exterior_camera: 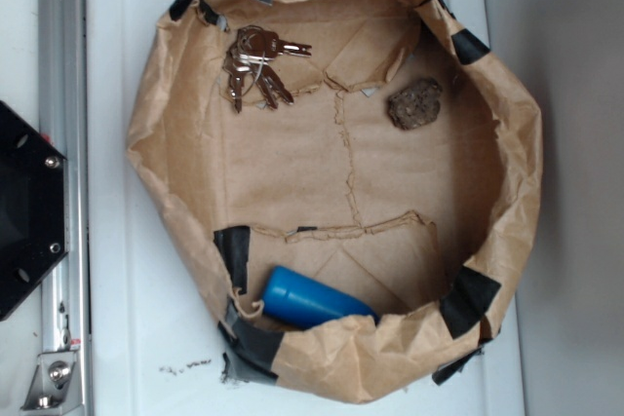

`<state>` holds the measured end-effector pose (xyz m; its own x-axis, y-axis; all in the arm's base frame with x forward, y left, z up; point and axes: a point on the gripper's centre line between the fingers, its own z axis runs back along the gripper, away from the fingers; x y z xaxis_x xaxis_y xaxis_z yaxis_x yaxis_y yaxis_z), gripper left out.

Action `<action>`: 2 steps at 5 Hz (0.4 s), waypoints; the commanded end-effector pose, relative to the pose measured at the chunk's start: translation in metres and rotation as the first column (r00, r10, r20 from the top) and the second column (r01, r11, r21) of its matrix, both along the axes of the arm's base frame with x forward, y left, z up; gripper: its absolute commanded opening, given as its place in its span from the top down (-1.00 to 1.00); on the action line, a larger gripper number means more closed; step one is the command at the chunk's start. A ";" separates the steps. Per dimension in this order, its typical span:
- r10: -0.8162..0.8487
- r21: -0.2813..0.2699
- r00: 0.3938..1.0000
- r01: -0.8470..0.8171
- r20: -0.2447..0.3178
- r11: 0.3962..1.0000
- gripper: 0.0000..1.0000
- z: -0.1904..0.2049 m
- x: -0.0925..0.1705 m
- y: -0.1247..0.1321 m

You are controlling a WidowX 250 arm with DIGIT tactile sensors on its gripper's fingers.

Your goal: Grab the silver keys.

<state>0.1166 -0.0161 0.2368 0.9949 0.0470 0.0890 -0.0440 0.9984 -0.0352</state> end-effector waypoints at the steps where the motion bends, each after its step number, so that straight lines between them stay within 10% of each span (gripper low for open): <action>1: 0.000 0.000 1.000 0.000 0.000 1.000 -1.00 0.000 0.000 0.000; 2: 0.232 -0.004 0.973 -0.232 0.008 0.973 -1.00 -0.009 0.050 -0.002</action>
<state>0.1643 -0.0167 0.2154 0.9595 0.2760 0.0563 -0.2755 0.9612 -0.0163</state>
